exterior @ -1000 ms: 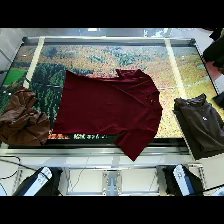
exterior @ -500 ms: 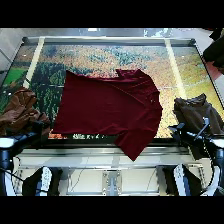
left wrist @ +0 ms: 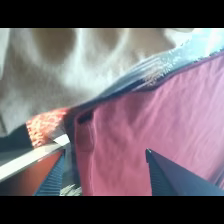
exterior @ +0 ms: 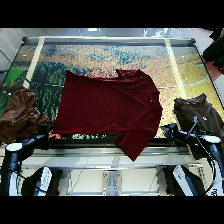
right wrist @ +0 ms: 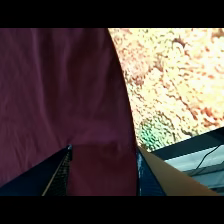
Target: Fold the shirts.
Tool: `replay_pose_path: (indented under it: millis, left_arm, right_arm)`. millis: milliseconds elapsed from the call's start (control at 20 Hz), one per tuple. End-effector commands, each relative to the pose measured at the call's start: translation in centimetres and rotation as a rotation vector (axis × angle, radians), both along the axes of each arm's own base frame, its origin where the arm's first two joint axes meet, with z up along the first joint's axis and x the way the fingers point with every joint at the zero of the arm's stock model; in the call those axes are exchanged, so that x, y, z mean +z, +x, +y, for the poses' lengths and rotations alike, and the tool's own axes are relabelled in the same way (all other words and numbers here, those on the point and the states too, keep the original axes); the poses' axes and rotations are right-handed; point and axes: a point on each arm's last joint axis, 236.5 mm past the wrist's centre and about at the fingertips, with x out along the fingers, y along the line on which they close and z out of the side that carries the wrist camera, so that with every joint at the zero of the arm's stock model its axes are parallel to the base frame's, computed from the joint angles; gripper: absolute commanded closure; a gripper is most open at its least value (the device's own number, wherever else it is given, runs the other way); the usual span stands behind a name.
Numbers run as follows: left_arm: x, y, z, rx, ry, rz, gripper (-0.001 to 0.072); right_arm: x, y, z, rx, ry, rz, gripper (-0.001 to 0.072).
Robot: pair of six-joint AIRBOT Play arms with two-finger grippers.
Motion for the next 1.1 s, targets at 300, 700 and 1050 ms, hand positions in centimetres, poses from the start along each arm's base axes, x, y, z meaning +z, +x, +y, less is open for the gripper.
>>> replay_pose_path:
  millis: [300,700,1050]
  left_arm:
    - [-4.4,1.1,-3.1,-0.04,0.005,0.088,0.0496]
    - [-3.7,2.1,-3.1,-0.05,0.024,0.061,0.0523]
    - [-1.9,4.0,-2.7,-0.185,0.144,-0.024,0.07]
  right_arm:
    - [-1.2,-0.8,-0.7,0.04,-0.062,0.038,0.0544]
    - [-4.9,-1.0,3.6,0.137,0.026,0.162,0.0315]
    - [-2.9,2.8,7.6,0.134,0.078,0.02,0.0702]
